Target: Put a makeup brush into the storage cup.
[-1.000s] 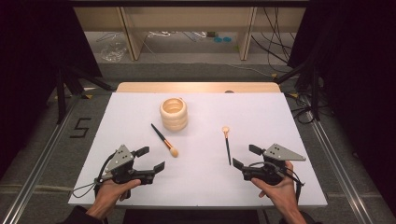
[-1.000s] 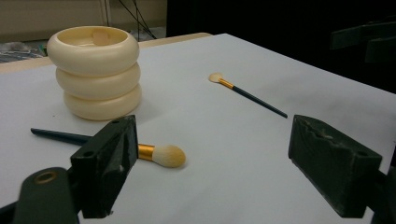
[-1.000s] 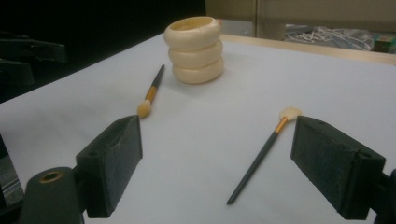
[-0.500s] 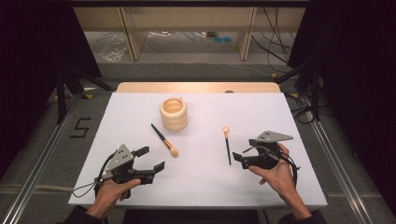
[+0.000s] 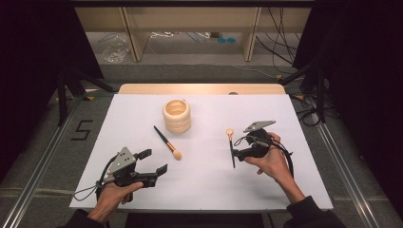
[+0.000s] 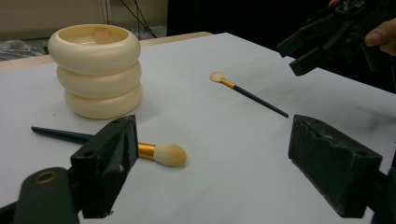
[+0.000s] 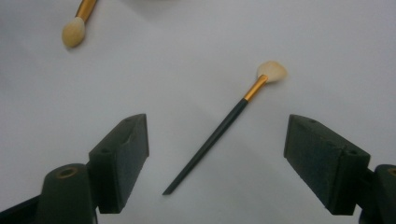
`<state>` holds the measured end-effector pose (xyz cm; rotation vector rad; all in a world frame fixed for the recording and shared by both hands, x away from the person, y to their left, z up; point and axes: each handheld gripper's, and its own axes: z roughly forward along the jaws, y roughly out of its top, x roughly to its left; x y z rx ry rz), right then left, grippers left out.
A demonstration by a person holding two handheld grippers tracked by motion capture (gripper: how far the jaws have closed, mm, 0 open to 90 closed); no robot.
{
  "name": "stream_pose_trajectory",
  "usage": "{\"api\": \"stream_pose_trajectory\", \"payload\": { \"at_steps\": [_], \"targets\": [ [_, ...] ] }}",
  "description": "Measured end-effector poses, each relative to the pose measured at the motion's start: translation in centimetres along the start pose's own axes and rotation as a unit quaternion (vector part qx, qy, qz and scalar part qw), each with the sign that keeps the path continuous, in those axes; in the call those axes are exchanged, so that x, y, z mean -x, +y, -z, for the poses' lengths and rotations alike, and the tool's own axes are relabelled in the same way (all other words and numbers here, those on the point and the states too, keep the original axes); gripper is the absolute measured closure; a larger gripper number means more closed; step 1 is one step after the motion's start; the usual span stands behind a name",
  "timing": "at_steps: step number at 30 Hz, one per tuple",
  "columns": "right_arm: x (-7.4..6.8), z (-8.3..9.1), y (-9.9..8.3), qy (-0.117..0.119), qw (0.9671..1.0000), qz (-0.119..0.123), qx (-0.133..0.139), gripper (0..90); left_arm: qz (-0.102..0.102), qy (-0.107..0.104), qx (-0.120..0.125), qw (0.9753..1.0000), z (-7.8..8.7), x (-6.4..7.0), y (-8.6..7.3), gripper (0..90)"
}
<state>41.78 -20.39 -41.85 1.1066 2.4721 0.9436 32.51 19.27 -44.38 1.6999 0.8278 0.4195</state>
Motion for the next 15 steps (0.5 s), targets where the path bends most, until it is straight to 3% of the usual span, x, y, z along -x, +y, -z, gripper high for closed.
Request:
{"api": "stream_pose_trajectory", "payload": {
  "at_steps": [11,15],
  "targets": [
    [1.4,-1.7,1.9,0.002,0.9986,0.01,-0.051,28.4,0.003,0.001,0.0,1.0,0.0,0.0,0.0,15.9],
    [1.7,-2.4,2.4,0.002,0.9977,0.002,-0.067,29.8,0.003,0.001,0.0,1.0,0.0,0.0,0.0,15.9]
  ]
}}
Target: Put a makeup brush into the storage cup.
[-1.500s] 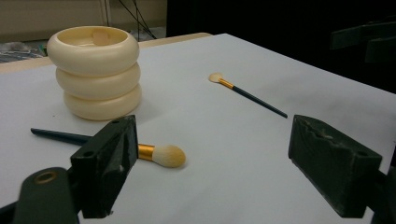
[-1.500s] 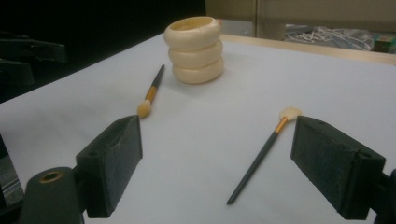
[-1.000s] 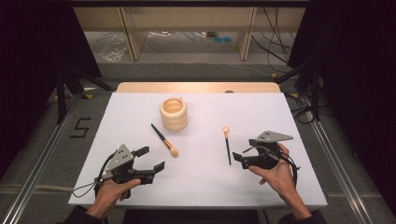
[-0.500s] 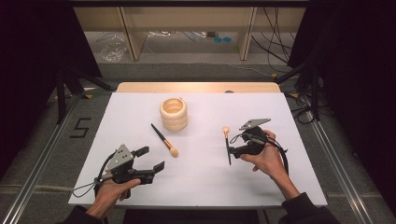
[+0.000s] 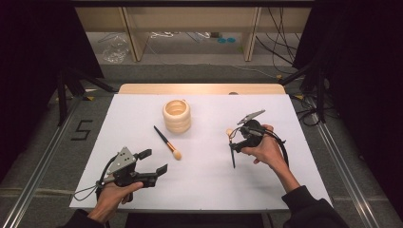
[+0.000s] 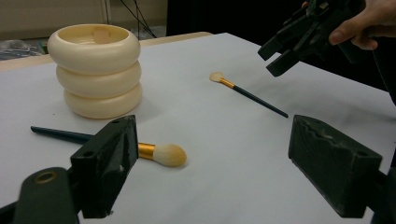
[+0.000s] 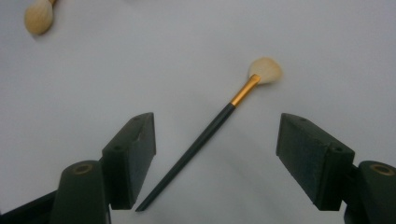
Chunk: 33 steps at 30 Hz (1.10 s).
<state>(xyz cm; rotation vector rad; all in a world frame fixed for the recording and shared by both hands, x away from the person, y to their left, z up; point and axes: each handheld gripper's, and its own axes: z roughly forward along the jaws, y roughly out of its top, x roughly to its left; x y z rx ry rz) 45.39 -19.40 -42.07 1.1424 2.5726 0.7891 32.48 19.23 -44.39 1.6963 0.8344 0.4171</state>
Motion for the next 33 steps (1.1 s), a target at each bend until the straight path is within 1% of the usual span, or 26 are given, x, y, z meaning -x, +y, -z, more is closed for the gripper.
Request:
{"api": "stream_pose_trajectory", "payload": {
  "at_steps": [2,5,8,9,12,13,19,20,23,25,30,33],
  "targets": [
    [0.2,-0.4,0.3,0.001,1.0,0.003,-0.006,30.1,0.0,0.0,0.0,1.0,0.0,0.0,0.0,15.9],
    [0.3,-1.0,0.7,0.0,0.9996,0.021,-0.019,33.1,0.001,0.0,0.0,1.0,0.0,0.0,0.0,15.9],
    [0.4,-1.6,0.9,0.001,0.9991,0.022,-0.037,33.9,0.001,-0.001,0.0,1.0,0.0,0.0,0.0,15.9],
    [0.4,-1.8,1.0,-0.002,0.9988,0.024,-0.042,34.3,0.001,-0.001,0.0,1.0,0.0,0.0,0.0,15.9],
    [0.3,-2.3,1.2,-0.003,0.9984,0.025,-0.05,36.6,0.001,-0.001,-0.001,1.0,0.0,0.0,0.0,15.9],
    [0.4,-2.4,1.4,-0.005,0.998,0.029,-0.055,37.5,-0.001,-0.002,0.0,1.0,0.0,0.0,0.0,15.9],
    [0.4,-3.4,2.0,-0.003,0.9969,0.026,-0.074,41.5,0.001,-0.001,0.0,1.0,0.0,0.0,0.0,15.9],
    [0.4,-3.5,2.0,-0.002,0.9963,0.027,-0.082,41.7,0.001,-0.001,0.0,1.0,0.0,0.0,0.0,15.9],
    [0.4,-3.9,2.1,-0.007,0.9953,0.028,-0.093,43.3,0.0,0.0,0.0,1.0,0.0,0.0,0.0,15.9],
    [0.5,-4.1,2.1,-0.005,0.9947,0.03,-0.098,44.6,0.0,0.003,0.001,1.0,0.1,0.0,0.0,16.0],
    [0.7,-4.5,2.2,0.001,0.9941,0.025,-0.105,46.7,-0.002,-0.001,0.0,1.0,0.0,0.0,0.0,16.0],
    [0.8,-4.6,2.3,0.005,0.9937,0.024,-0.109,48.8,0.001,0.002,0.001,1.0,0.0,0.0,0.0,16.0]
  ]
}}
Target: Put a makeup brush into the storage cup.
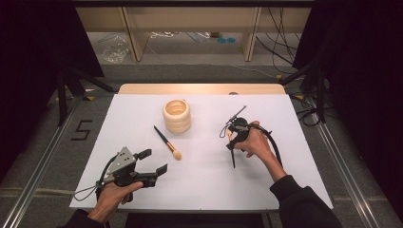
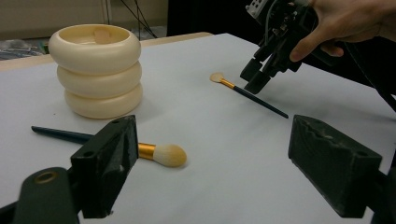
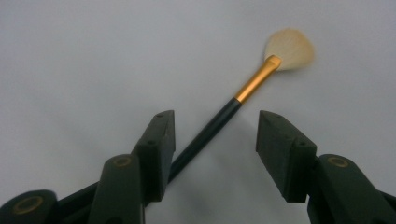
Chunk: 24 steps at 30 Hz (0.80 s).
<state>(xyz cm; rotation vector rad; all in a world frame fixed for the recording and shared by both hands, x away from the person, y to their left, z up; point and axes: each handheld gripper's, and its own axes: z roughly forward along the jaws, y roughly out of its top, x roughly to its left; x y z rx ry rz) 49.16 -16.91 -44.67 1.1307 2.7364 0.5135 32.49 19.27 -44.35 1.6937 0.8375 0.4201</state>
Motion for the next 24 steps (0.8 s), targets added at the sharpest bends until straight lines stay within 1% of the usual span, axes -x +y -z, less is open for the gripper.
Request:
{"api": "stream_pose_trajectory", "payload": {
  "at_steps": [2,6,8,11,12,16,20,22,23,24],
  "targets": [
    [0.0,-0.1,0.1,0.002,1.0,0.006,-0.002,51.2,0.0,0.0,0.0,1.0,0.0,0.0,0.0,16.0],
    [0.2,-0.4,0.3,0.003,0.9999,0.006,-0.01,53.5,-0.001,-0.001,-0.001,1.0,0.0,0.0,0.0,16.0],
    [0.2,-0.5,0.3,0.005,0.9999,-0.001,-0.014,54.1,0.001,0.0,0.0,1.0,0.0,0.0,0.0,15.9],
    [0.4,-0.7,0.4,0.002,0.9998,0.004,-0.018,55.9,0.0,-0.001,0.0,1.0,0.0,0.0,0.0,16.0],
    [0.3,-0.7,0.4,0.002,0.9998,-0.001,-0.022,56.9,0.0,-0.001,0.0,1.0,0.0,0.0,0.0,15.9],
    [0.5,-0.8,0.5,0.003,0.9996,0.011,-0.027,61.3,0.001,0.0,0.0,1.0,0.0,0.0,0.0,16.0],
    [0.8,-0.9,0.4,0.008,0.9994,0.012,-0.032,65.2,-0.001,-0.001,0.0,1.0,0.0,0.0,0.0,16.0],
    [0.9,-0.9,0.3,0.008,0.9992,0.002,-0.04,66.6,-0.001,-0.002,0.0,1.0,0.0,0.0,0.0,15.9],
    [0.9,-1.0,0.3,0.007,0.999,0.0,-0.043,67.5,-0.001,-0.002,0.001,1.0,0.0,0.0,0.0,16.0],
    [1.1,-1.0,0.3,0.008,0.999,0.008,-0.044,68.5,-0.001,-0.002,0.0,1.0,0.0,0.0,0.0,16.0]
  ]
}}
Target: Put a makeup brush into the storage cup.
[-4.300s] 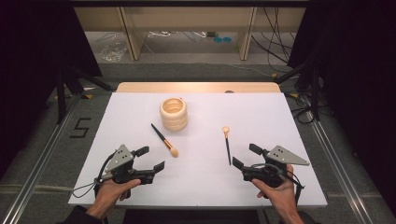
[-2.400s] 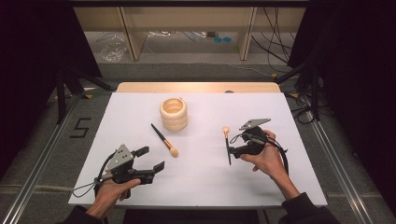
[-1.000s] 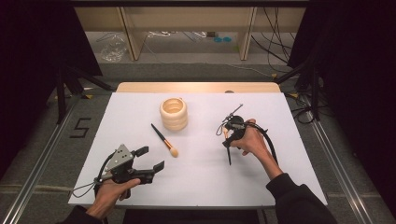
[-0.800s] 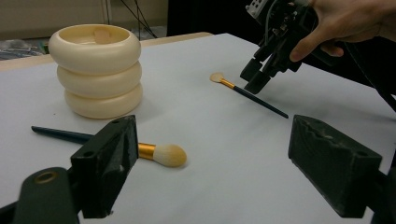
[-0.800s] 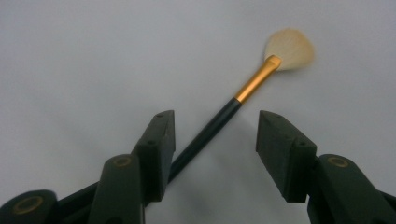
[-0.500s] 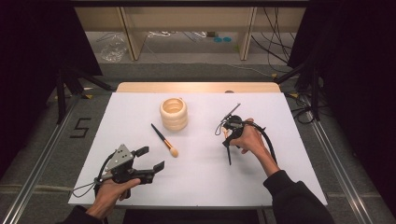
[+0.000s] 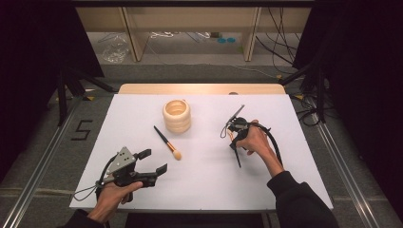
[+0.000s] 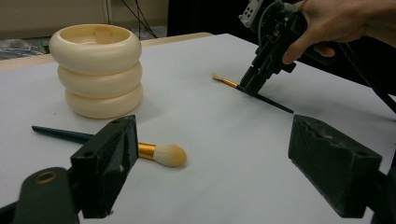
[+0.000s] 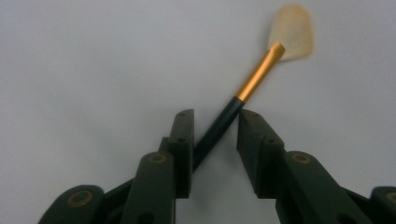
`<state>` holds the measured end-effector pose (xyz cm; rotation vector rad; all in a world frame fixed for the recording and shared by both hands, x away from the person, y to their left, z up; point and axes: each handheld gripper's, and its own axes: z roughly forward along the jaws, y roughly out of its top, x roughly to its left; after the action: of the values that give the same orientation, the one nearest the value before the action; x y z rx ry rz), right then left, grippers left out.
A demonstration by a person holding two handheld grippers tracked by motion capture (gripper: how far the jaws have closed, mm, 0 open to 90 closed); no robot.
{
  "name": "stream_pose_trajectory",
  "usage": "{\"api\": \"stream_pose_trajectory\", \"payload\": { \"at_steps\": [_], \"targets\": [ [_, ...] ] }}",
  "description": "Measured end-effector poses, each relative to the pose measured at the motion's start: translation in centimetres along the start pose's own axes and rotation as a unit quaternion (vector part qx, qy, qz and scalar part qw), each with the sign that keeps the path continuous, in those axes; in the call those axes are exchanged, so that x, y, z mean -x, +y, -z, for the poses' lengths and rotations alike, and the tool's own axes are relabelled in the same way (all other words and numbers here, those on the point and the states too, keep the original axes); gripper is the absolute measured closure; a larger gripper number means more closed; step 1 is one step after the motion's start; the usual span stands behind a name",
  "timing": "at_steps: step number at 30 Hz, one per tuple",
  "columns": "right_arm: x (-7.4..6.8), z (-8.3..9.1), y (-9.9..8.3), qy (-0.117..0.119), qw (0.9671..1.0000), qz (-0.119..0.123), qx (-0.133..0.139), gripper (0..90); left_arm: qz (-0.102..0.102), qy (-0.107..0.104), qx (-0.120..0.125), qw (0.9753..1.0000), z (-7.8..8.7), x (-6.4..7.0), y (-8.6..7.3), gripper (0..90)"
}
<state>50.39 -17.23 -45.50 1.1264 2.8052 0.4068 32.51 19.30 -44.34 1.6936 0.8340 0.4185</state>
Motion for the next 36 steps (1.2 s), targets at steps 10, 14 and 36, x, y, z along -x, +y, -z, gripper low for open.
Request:
{"api": "stream_pose_trajectory", "payload": {
  "at_steps": [10,14,36],
  "targets": [
    [0.6,0.0,-0.1,-0.004,0.9999,0.0,-0.011,77.1,0.004,0.004,0.002,1.0,0.0,-0.1,0.1,16.0],
    [0.5,0.1,0.2,-0.006,0.9997,-0.004,-0.024,78.5,0.008,0.007,0.005,0.9999,0.2,-0.2,0.1,16.0],
    [0.1,0.1,0.8,-0.015,0.9992,0.015,-0.034,83.3,0.004,0.005,0.004,1.0,0.2,-0.1,0.1,16.1]
  ]
}}
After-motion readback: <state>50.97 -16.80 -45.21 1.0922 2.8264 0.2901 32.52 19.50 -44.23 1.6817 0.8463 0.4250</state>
